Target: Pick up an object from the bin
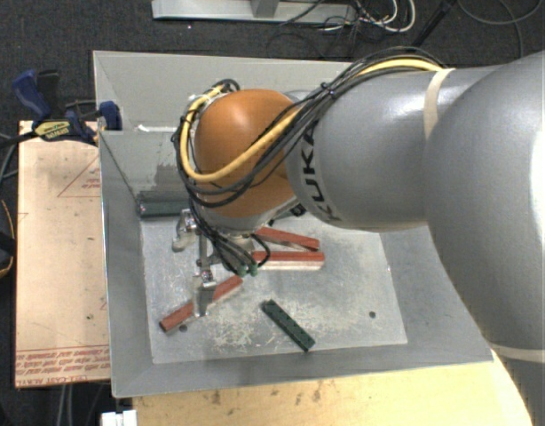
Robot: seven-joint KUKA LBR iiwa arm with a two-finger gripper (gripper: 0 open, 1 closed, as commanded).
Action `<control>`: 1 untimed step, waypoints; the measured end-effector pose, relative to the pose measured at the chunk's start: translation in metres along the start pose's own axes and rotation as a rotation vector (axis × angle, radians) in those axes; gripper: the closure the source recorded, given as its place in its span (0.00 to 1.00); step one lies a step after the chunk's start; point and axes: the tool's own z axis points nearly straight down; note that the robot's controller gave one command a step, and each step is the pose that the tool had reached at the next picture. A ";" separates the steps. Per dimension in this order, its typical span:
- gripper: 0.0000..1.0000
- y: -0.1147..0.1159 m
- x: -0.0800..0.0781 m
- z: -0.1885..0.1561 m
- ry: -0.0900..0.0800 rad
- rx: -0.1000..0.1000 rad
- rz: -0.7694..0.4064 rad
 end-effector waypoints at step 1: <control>0.00 -0.002 -0.008 0.010 -0.026 -0.002 -0.136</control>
Offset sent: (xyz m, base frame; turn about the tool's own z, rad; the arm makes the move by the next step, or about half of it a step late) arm -0.0003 0.0022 -0.0904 -0.3157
